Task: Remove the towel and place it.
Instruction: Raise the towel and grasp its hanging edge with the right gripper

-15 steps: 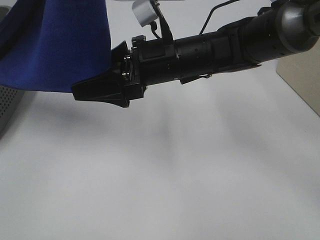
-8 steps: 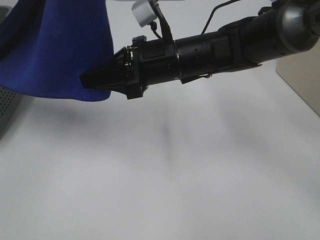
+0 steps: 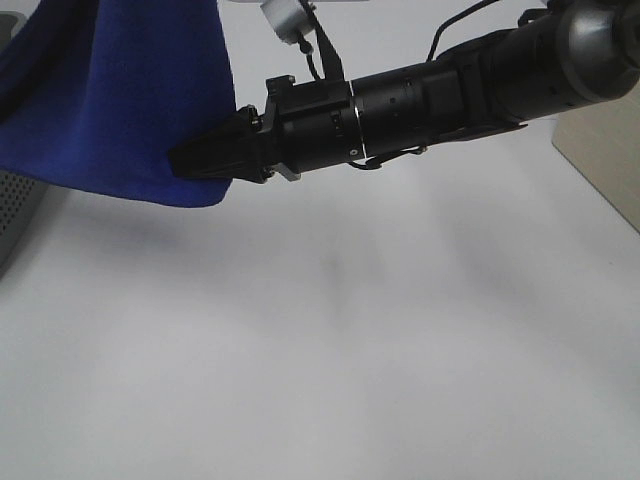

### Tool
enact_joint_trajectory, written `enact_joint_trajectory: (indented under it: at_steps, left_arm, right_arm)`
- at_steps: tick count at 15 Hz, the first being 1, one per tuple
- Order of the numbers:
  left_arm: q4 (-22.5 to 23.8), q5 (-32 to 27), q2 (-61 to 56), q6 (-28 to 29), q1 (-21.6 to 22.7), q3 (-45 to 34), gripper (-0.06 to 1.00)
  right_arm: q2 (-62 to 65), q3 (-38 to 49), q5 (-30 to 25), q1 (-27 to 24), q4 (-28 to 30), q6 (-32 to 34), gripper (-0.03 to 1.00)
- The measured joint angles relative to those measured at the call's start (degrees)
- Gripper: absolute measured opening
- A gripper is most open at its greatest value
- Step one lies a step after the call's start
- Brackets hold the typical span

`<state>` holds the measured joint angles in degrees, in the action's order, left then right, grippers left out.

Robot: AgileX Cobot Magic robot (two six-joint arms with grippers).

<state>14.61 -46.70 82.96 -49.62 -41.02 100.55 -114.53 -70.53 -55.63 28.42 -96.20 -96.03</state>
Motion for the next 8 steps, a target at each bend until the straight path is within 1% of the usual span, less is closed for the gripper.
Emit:
enact_joint_trajectory:
  at_steps: [3, 4, 6, 7, 8]
  left_arm:
    - [-1.5, 0.1, 0.0, 0.3, 0.0, 0.0, 0.0]
    - [-1.8, 0.4, 0.0, 1.7, 0.0, 0.0, 0.0]
    - [-1.8, 2.9, 0.1, 7.2, 0.0, 0.0, 0.0]
    - [-1.8, 3.8, 0.3, 8.8, 0.0, 0.0, 0.0]
    - [-1.8, 5.8, 0.7, 11.0, 0.0, 0.0, 0.0]
  right_arm:
    - [4.1, 0.0, 2.9, 0.0, 5.2, 8.0, 0.02]
    - [5.4, 0.0, 4.1, 0.0, 7.6, 11.7, 0.02]
    - [8.9, 0.0, 7.6, 0.0, 13.9, 21.6, 0.02]
    - [9.7, -0.1, 8.6, 0.0, 15.6, 23.8, 0.02]
    - [11.9, -0.5, 10.3, 0.0, 20.9, 29.7, 0.02]
